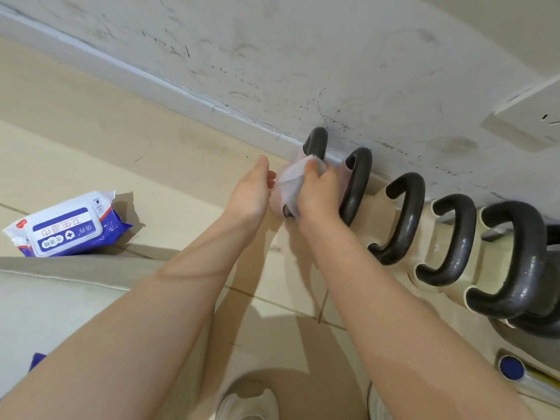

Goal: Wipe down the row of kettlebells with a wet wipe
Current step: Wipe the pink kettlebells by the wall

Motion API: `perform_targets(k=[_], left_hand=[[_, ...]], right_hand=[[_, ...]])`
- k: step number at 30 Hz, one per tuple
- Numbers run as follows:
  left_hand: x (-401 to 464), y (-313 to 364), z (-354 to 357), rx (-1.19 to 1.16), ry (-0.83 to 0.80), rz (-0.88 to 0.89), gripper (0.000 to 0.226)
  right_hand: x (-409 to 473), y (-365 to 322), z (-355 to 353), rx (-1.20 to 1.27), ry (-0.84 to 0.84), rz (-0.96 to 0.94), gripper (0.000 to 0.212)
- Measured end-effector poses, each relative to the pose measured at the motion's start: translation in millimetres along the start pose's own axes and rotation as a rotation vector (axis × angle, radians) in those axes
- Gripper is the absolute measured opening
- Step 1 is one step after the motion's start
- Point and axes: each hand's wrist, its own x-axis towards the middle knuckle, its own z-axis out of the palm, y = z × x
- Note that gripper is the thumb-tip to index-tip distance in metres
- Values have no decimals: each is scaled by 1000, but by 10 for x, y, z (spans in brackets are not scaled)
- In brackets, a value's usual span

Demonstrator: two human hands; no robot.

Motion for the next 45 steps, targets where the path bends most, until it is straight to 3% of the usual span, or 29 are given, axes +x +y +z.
perform_targets(k=[2,7,11,16,20,23,28,33,36,40,43,45], left_hand=[[26,-1,5,3,1,-6,42],[46,-22,20,39,32,-7,41],[21,-16,21,98,56,64,39],[36,-55,35,164,6,61,41],[37,-67,49,168,-62,63,43],[11,-46,52,172,-25,53,51],[33,55,-41,104,110,60,57],[75,105,-98,-37,162,3,60],[69,98,-77,-34,141,9,57],[55,92,-70,-16,122,18,55],[55,63,-73,15,127,-4,57],[62,37,-70,30,125,-12,58]], right_hand=[[65,-11,-7,-51,11,3,63],[-158,130,-158,165,23,-61,51],[-184,117,-116,116,147,-18,42],[-462,259,-121,23,16,-125,20],[-631,407,-115,-248,-106,-388,41],[-474,413,-147,-632,-133,-561,56],[-107,287,-316,-1213,-129,-1065,55],[-30,380,-557,-1770,-443,-1571,54],[134,217,-525,-1794,-373,-1800,29],[162,140,-494,-1782,-329,-1801,12],[163,307,-566,-1906,-396,-1918,30],[259,213,-546,-1930,-390,-1947,29]])
